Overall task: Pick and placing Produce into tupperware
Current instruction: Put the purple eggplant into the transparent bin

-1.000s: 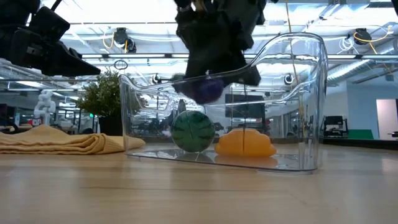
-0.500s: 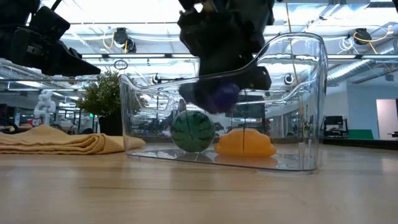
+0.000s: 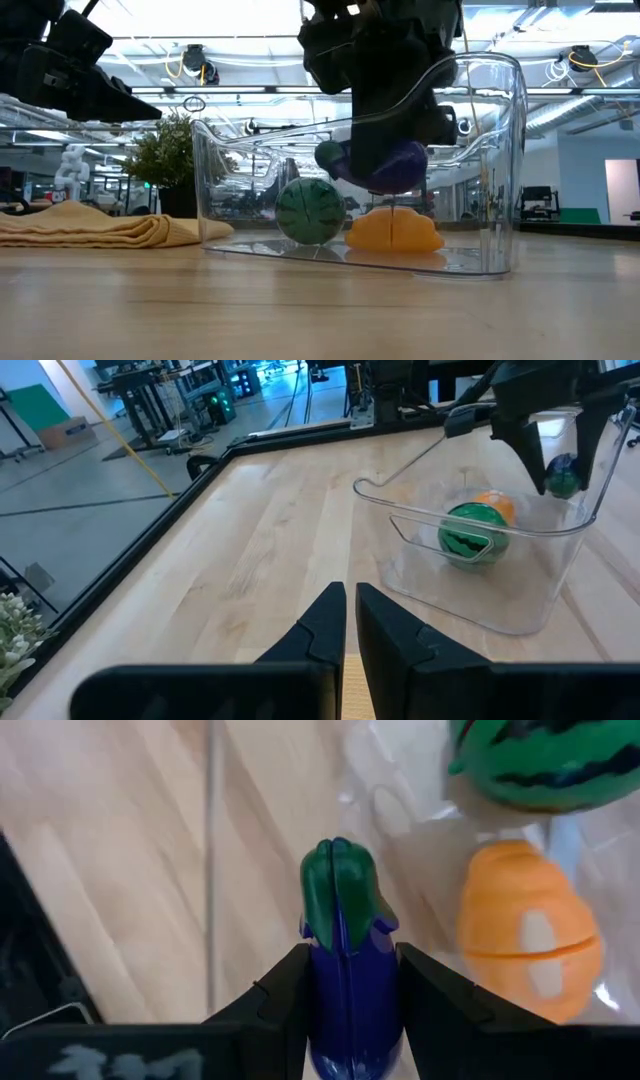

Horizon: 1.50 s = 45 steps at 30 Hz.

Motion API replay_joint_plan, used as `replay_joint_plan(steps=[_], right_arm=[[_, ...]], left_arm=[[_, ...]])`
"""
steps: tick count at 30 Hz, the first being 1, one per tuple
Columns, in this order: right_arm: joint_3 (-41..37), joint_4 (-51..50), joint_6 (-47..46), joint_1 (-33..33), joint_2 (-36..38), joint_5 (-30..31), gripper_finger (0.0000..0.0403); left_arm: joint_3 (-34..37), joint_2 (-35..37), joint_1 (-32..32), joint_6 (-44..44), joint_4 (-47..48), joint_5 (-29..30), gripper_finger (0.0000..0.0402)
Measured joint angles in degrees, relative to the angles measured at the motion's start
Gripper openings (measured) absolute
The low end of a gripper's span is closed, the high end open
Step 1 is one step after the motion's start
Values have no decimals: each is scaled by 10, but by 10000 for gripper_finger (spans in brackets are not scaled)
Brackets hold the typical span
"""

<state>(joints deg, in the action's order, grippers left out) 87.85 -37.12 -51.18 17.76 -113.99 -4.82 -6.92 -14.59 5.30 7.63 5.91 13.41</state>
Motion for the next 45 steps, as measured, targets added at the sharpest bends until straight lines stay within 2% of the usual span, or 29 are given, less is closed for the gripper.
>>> replay_joint_plan(steps=[14,45], right_arm=[[0,-10,23,2,-41,-31,118],[1,1,40,-6,-59,-58,121]], left_arm=[[0,0,0,1,0,0,33],[0,0,0,7,0,0,33]])
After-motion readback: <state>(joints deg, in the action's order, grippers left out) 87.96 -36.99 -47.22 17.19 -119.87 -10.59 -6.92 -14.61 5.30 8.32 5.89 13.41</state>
